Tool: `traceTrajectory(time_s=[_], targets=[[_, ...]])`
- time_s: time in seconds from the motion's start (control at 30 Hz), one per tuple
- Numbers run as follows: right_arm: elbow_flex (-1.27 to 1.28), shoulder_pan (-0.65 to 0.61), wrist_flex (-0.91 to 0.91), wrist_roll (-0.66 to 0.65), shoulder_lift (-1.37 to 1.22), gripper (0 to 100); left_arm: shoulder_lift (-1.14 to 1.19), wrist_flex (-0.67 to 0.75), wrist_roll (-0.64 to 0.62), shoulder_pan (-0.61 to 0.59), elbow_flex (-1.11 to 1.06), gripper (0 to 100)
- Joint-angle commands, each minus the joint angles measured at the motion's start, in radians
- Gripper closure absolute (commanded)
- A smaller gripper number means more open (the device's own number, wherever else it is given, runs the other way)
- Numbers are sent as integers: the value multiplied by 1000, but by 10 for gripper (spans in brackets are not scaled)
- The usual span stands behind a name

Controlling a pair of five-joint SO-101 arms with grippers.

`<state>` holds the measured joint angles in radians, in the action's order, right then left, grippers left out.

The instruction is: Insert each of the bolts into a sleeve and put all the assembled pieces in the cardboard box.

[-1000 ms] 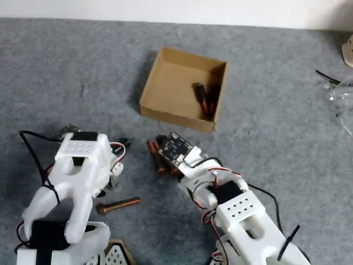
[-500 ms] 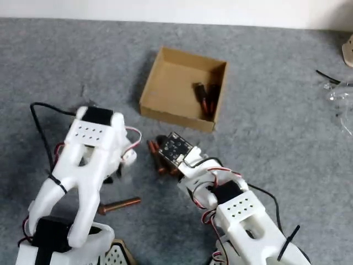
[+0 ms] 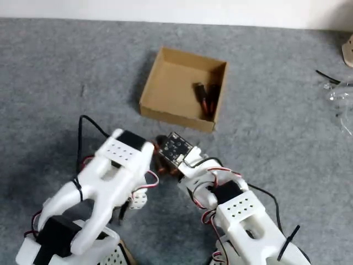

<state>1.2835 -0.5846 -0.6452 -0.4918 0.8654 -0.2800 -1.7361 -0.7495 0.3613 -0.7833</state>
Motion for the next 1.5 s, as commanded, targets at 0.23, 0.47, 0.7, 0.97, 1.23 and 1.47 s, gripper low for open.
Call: traceTrajectory(time_s=[0.23, 0.47, 0.7, 0.97, 1.23, 1.47], targets=[[-5, 12, 33, -17, 25, 994, -13, 144, -2, 74, -88, 909], [-5, 12, 33, -17, 25, 994, -13, 381, 2, 42, -226, 912], [-5, 12, 33, -17, 25, 994, -13, 644, 5, 13, -360, 909], [-5, 12, 33, -17, 25, 994, -13, 781, 6, -220, -269, 909], [-5, 12, 33, -17, 25, 994, -21, 1039, 6, -423, -268, 909], [-5, 12, 33, -17, 25, 994, -22, 1071, 2, -432, -232, 909]])
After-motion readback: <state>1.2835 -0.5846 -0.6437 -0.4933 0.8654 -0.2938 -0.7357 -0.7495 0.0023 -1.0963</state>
